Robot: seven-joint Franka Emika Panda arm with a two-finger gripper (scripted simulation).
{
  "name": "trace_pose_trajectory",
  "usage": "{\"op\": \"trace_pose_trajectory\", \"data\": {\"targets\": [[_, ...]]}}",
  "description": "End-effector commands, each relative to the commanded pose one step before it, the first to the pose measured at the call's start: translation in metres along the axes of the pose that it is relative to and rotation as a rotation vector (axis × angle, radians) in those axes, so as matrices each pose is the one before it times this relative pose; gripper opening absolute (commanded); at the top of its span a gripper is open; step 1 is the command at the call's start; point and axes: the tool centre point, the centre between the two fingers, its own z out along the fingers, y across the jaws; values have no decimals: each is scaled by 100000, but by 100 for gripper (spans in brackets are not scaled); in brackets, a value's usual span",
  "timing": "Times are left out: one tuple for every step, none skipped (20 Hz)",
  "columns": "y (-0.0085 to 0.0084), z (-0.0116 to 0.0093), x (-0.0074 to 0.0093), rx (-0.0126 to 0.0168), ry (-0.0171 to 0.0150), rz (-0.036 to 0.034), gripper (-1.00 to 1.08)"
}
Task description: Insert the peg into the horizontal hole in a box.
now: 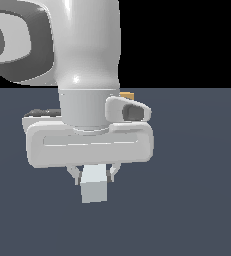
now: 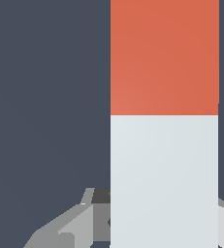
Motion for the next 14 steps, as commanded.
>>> {"op": "trace_pose_trajectory", "data": {"targets": [[1121, -769, 2939, -304, -55, -551, -100], [450, -269, 1225, 2, -5, -169, -100], [457, -271, 1230, 2, -5, -169, -100], [446, -263, 1187, 2, -4, -154, -100], [424, -249, 1125, 2, -4, -154, -100], [402, -234, 1052, 1, -3, -138, -100], [384, -219, 989, 1, -2, -138, -100], [368, -204, 925, 1, 0, -138, -100], [349, -189, 849, 1, 2, -120, -100], [327, -173, 772, 1, 2, -98, -100], [301, -158, 707, 1, 3, -98, -100], [272, -141, 639, 1, 3, -98, -100], [241, -125, 552, 0, 3, -69, -100], [210, -107, 481, 0, 3, -69, -100]]}}
